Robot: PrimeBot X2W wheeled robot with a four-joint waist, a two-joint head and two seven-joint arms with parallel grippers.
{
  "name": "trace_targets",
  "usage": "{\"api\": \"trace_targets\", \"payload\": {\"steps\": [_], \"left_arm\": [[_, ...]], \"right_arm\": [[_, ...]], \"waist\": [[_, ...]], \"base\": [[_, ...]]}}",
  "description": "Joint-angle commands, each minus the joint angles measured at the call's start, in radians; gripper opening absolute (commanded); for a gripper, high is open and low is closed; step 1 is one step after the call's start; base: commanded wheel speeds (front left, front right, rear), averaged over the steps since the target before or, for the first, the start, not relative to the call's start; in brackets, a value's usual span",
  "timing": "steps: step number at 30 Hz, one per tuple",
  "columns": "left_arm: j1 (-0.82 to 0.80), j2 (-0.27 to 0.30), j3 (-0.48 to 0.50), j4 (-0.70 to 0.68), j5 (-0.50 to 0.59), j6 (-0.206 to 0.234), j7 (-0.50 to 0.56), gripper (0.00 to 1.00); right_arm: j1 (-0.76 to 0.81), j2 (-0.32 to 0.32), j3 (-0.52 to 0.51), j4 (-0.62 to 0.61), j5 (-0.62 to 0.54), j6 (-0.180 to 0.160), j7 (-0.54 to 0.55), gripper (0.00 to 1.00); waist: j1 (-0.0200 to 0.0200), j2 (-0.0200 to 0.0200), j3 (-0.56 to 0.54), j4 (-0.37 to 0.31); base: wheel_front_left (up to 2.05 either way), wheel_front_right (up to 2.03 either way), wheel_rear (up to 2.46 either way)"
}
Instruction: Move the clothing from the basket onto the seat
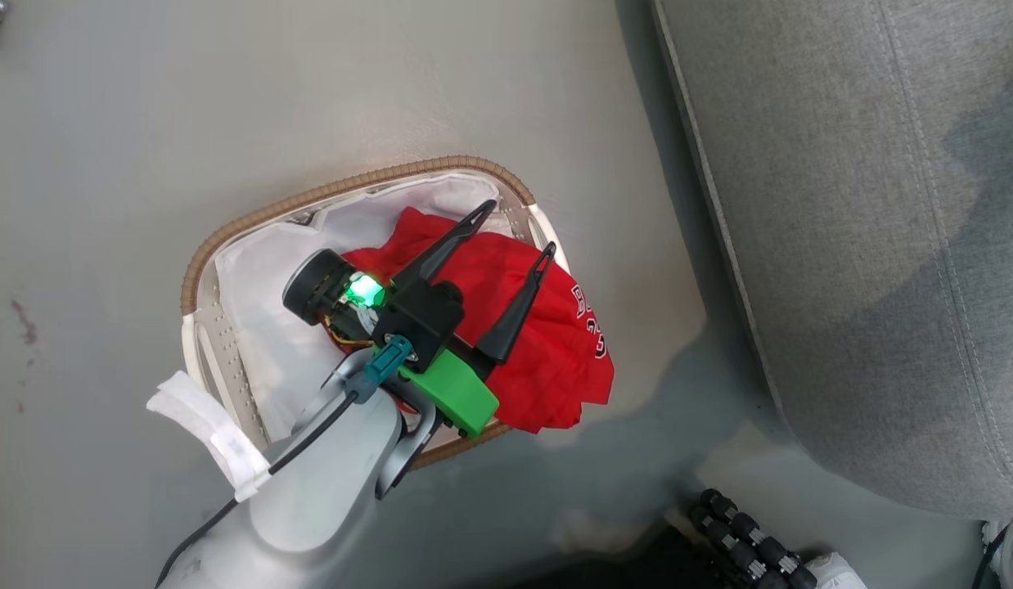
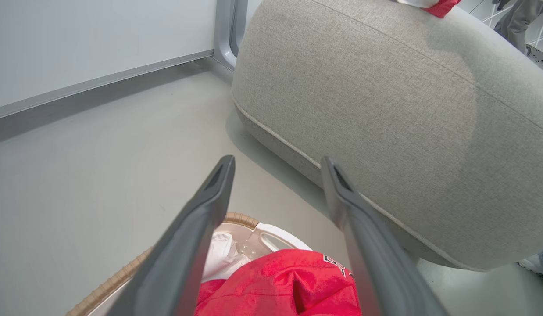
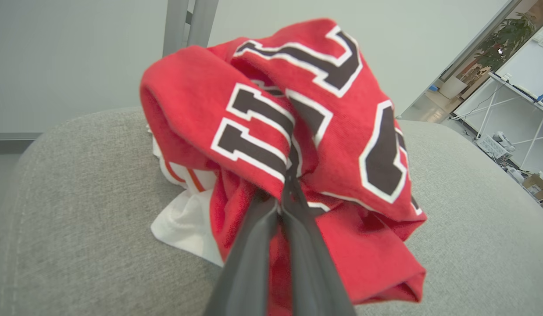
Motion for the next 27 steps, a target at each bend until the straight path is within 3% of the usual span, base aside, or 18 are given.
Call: {"api": "trace_targets", "payload": {"steps": [1, 11, 18, 27], "left_arm": [[0.012, -0.002, 0.004, 0.000, -0.001, -0.003, 0.001, 1.00], [0.058, -0.029, 0.049, -0.010, 0.001, -0.003, 0.001, 1.00], [0.114, -0.054, 0.102, -0.025, -0.014, -0.003, 0.001, 1.00], [0.198, -0.082, 0.256, -0.040, -0.003, 0.000, 0.001, 1.00]], "right_arm": [[0.025, 0.005, 0.001, -0.013, -0.009, -0.001, -0.002, 1.00], [0.159, 0.042, 0.013, -0.095, -0.018, -0.001, -0.002, 1.00], [0.228, 0.016, 0.027, -0.138, -0.034, -0.001, -0.002, 1.00], [0.258, 0.003, 0.115, -0.154, -0.023, -0.001, -0.002, 1.00]], "waist": [[-0.0002, 0.0000, -0.017, 0.002], [-0.0002, 0.0000, -0.127, 0.030], [-0.0002, 0.0000, -0.250, 0.069], [-0.0002, 0.0000, -0.424, 0.133]], "base": [[0.00, 0.00, 0.00], [0.00, 0.00, 0.00], [0.00, 0.00, 0.00], [0.00, 0.00, 0.00]]}}
